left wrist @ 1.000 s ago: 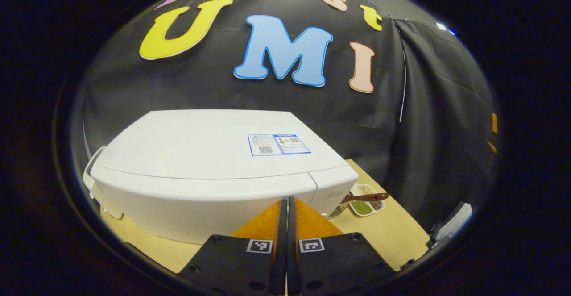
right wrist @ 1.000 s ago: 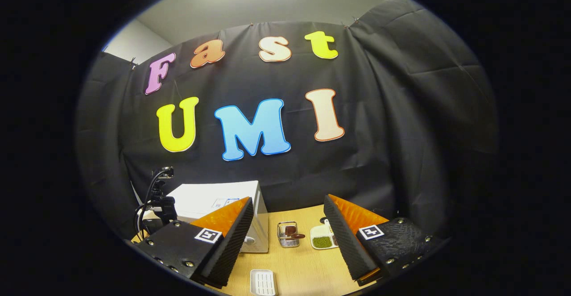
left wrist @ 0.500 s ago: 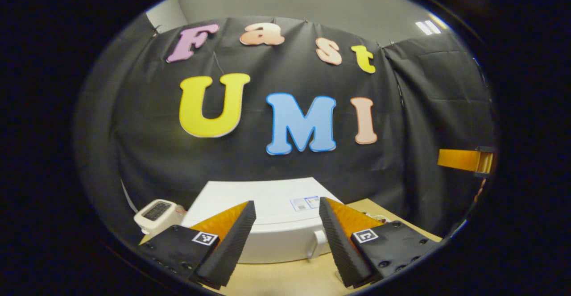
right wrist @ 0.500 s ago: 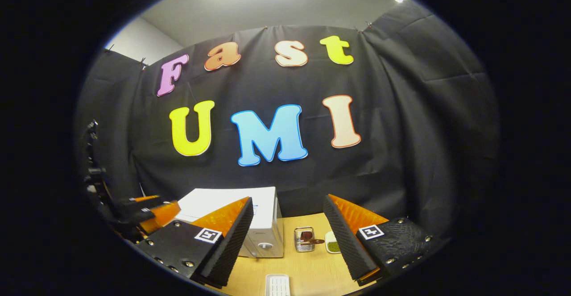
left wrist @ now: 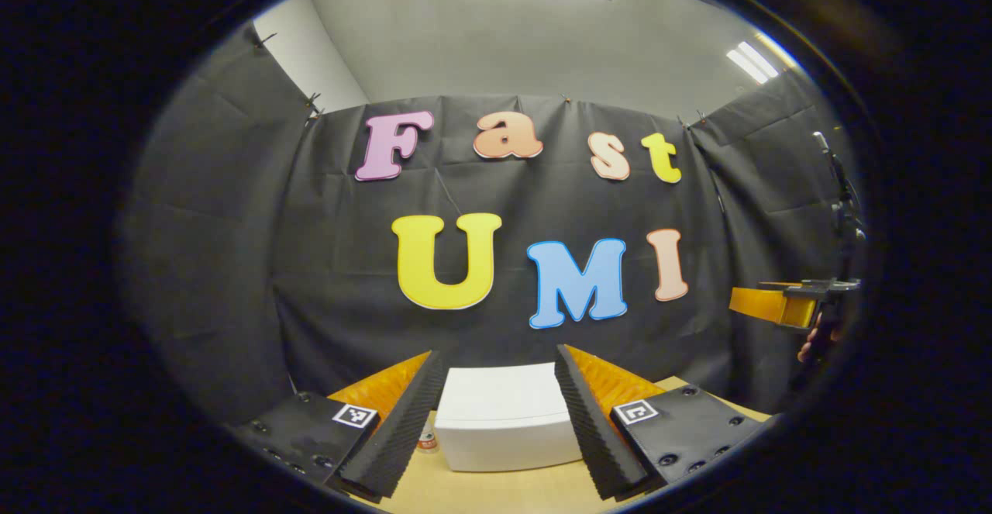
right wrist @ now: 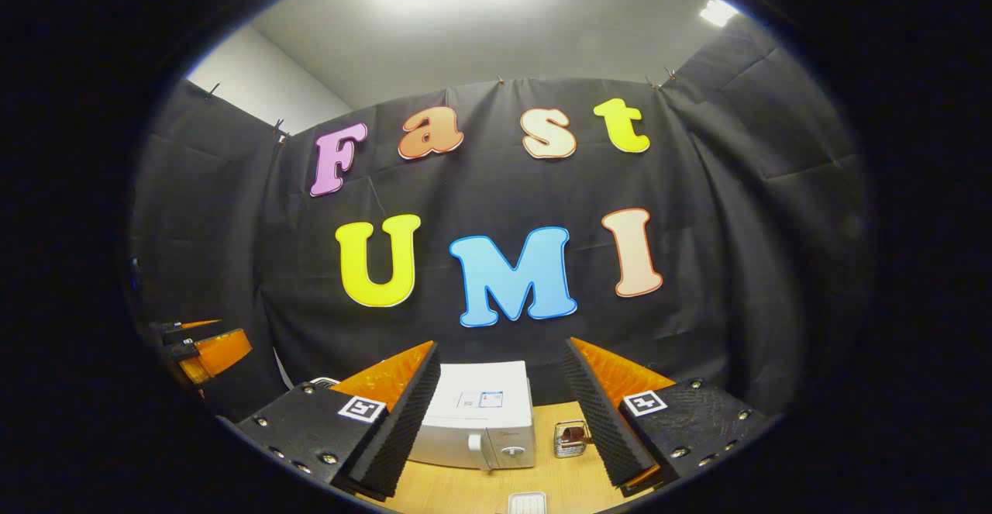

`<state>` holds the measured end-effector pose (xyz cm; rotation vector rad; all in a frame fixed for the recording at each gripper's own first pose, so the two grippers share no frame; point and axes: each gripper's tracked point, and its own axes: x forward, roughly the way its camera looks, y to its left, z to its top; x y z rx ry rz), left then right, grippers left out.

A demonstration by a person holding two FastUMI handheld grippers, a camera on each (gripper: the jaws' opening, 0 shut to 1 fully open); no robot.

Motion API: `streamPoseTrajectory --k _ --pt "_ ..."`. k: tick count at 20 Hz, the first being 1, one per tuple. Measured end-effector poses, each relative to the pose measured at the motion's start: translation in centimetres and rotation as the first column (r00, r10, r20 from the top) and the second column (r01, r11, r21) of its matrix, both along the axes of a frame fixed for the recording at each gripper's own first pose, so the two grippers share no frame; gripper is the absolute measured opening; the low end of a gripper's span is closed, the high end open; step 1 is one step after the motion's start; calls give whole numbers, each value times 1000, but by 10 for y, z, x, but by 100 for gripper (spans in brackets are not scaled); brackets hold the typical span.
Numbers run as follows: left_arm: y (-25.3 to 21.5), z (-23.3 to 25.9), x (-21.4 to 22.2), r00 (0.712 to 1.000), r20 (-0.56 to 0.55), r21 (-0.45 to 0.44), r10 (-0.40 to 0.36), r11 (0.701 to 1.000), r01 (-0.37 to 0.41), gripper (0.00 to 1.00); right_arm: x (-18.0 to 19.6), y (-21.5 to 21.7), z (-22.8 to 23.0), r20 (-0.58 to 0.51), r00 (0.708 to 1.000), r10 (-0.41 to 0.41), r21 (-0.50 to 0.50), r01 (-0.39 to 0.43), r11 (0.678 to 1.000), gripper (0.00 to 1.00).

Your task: Open the microwave oven with the left hand, put the food in, and close the microwave oven.

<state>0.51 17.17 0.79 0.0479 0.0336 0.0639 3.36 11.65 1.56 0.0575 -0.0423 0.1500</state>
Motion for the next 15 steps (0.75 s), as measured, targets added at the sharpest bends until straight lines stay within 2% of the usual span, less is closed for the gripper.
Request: streamPoseTrajectory --k 8,15 --pt "6 3 -7 998 29 1 -63 998 63 95 -20 15 3 -1 998 -58 -4 58 998 96" --pt "0 10 -17 996 48 -35 -70 997 72 94 -23 13 5 5 999 -47 -28 47 999 96"
